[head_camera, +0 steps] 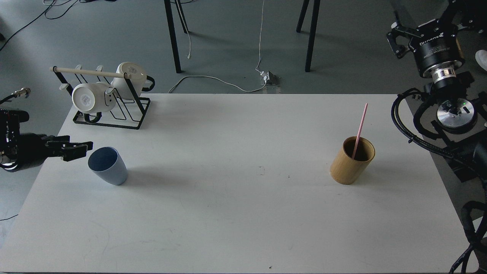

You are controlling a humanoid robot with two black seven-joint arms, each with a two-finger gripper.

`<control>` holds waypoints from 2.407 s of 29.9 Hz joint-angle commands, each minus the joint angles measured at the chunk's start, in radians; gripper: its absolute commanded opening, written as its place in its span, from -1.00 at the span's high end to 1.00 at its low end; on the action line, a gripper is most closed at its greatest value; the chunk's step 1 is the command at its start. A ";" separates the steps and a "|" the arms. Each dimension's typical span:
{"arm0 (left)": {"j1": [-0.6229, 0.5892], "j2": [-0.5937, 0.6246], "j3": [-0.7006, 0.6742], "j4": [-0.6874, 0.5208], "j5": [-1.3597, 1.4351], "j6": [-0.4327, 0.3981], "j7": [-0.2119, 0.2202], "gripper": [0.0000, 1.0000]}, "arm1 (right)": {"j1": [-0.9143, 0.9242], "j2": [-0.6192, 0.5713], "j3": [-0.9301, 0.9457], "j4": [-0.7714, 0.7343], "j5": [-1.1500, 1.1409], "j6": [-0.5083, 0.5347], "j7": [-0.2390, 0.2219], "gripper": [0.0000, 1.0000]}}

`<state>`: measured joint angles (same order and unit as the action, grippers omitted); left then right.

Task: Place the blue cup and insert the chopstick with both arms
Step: 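Grasp the light blue cup with the left gripper, then carry the blue cup toward the table center and set it down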

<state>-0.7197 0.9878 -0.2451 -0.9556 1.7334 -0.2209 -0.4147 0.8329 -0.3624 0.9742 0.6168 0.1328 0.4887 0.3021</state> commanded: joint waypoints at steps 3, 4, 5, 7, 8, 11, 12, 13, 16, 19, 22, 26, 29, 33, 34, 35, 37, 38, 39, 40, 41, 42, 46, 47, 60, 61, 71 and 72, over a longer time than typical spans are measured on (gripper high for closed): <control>0.000 -0.032 0.014 0.011 0.000 -0.002 0.005 -0.38 | 0.000 -0.001 0.000 0.000 0.001 0.000 0.000 -1.00; 0.000 -0.040 0.015 0.018 0.001 -0.002 0.007 -0.35 | 0.000 -0.001 0.000 0.000 -0.001 0.000 -0.001 -1.00; 0.002 -0.050 0.017 0.024 0.002 -0.002 0.008 -0.33 | 0.000 -0.001 0.000 -0.002 -0.001 0.000 0.000 -1.00; 0.002 -0.064 0.017 0.024 0.002 -0.002 0.008 -0.32 | 0.000 -0.001 0.000 -0.002 -0.001 0.000 0.000 -1.00; 0.002 -0.066 0.018 0.026 0.002 -0.002 0.008 -0.30 | 0.000 -0.001 0.000 -0.002 -0.001 0.000 0.000 -1.00; 0.002 -0.067 0.018 0.026 0.002 -0.006 0.008 -0.11 | 0.000 -0.001 0.000 -0.002 0.001 0.000 0.000 -1.00; 0.002 -0.067 0.018 0.026 0.002 -0.006 0.008 -0.11 | 0.000 -0.001 0.000 -0.002 -0.001 0.000 0.000 -1.00; 0.003 -0.070 0.018 0.026 0.003 -0.006 0.008 -0.11 | 0.000 0.000 0.000 -0.002 -0.001 0.000 0.000 -1.00; 0.002 -0.071 0.038 0.026 0.003 -0.006 0.008 -0.01 | 0.000 -0.001 0.000 -0.002 -0.001 0.000 0.000 -1.00; -0.004 -0.071 0.069 0.026 0.002 -0.003 0.007 0.22 | 0.000 -0.003 0.003 -0.005 -0.001 0.000 0.000 -1.00; -0.006 -0.072 0.069 0.026 0.002 -0.002 0.004 0.37 | 0.000 -0.003 0.008 -0.005 -0.001 0.000 0.000 -1.00; -0.006 -0.087 0.070 0.027 0.003 -0.002 0.004 0.50 | 0.000 -0.003 0.008 -0.005 -0.001 0.000 0.000 -1.00; -0.007 -0.089 0.070 0.037 0.003 -0.008 0.002 0.79 | 0.000 -0.004 0.008 -0.005 -0.001 0.000 0.000 -1.00; -0.014 -0.089 0.069 0.038 0.002 -0.009 0.001 0.87 | 0.000 -0.004 0.008 -0.005 -0.001 0.000 0.000 -1.00; -0.017 -0.089 0.067 0.037 0.002 -0.011 -0.001 0.89 | 0.000 -0.004 0.008 -0.005 -0.001 0.000 0.000 -1.00; -0.020 -0.089 0.066 0.035 0.002 -0.012 -0.004 0.90 | 0.000 -0.004 0.008 -0.005 -0.001 0.000 0.000 -1.00; -0.049 -0.089 0.067 0.024 0.002 -0.021 -0.006 0.92 | 0.000 -0.004 0.008 -0.005 -0.001 0.000 0.000 -1.00; -0.073 -0.089 0.067 0.021 0.002 -0.037 -0.009 0.92 | 0.000 -0.004 0.008 -0.005 -0.001 0.000 0.000 -1.00; -0.099 -0.089 0.067 0.017 0.002 -0.063 -0.012 0.92 | 0.002 -0.006 0.008 -0.005 -0.001 0.000 0.000 -1.00; -0.128 -0.089 0.067 0.012 0.003 -0.092 -0.010 0.92 | 0.006 -0.006 0.006 -0.006 -0.002 0.000 0.000 -1.00; -0.157 -0.090 0.067 0.011 0.003 -0.115 -0.010 0.92 | 0.011 -0.007 0.006 -0.009 -0.002 0.000 0.000 -1.00; -0.188 -0.090 0.067 0.002 0.003 -0.142 -0.009 0.93 | 0.018 -0.010 0.006 -0.014 -0.002 0.000 0.000 -1.00; -0.291 -0.107 0.069 -0.083 0.026 -0.248 0.005 0.94 | 0.080 -0.064 -0.003 -0.019 -0.004 0.000 -0.003 -1.00; -0.314 -0.127 0.069 -0.112 0.053 -0.268 0.008 0.94 | 0.090 -0.076 -0.006 -0.017 -0.004 0.000 -0.003 -1.00; -0.423 -0.538 0.073 -0.220 0.224 -0.268 0.140 0.93 | 0.173 -0.107 -0.041 -0.002 -0.013 -0.002 -0.014 -1.00; -0.422 -0.573 0.075 -0.215 0.232 -0.268 0.149 0.93 | 0.172 -0.107 -0.043 -0.002 -0.013 -0.002 -0.014 -1.00; -0.391 -0.744 0.165 -0.098 0.259 -0.268 0.223 0.92 | 0.157 -0.107 -0.045 -0.005 -0.015 -0.002 -0.014 -1.00; -0.380 -0.756 0.165 -0.082 0.259 -0.268 0.224 0.92 | 0.155 -0.107 -0.045 -0.005 -0.015 -0.002 -0.014 -1.00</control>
<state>-1.1179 0.2710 -0.0891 -1.0834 1.9903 -0.4888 -0.1964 0.9934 -0.4695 0.9294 0.6140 0.1184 0.4861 0.2882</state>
